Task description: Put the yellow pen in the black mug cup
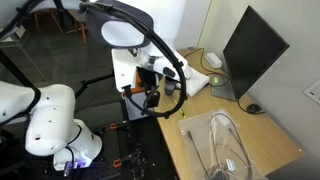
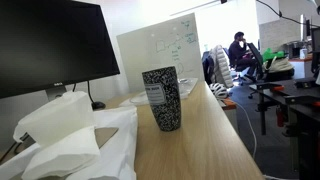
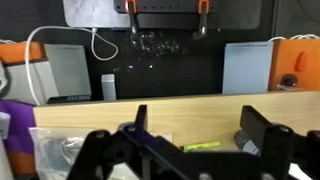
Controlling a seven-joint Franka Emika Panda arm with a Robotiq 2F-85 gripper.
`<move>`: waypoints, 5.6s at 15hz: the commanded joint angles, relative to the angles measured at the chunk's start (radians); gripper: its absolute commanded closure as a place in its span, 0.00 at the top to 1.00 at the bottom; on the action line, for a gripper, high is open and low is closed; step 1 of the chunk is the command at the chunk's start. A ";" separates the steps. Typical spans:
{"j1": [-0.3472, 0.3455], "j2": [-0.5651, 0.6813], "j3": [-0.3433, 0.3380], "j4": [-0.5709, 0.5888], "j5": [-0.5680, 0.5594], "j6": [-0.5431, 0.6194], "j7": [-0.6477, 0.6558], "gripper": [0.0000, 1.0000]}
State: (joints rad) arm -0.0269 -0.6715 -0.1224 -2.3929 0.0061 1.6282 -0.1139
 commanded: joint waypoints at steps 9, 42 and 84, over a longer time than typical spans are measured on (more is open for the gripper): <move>-0.061 0.143 0.103 -0.063 0.029 0.347 0.332 1.00; 0.206 1.143 -0.002 0.305 0.056 0.926 1.599 0.02; 0.440 0.899 0.446 0.277 -1.545 0.229 2.390 0.05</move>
State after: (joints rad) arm 0.4031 0.2142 0.3094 -2.1018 -1.4770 1.9251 2.2258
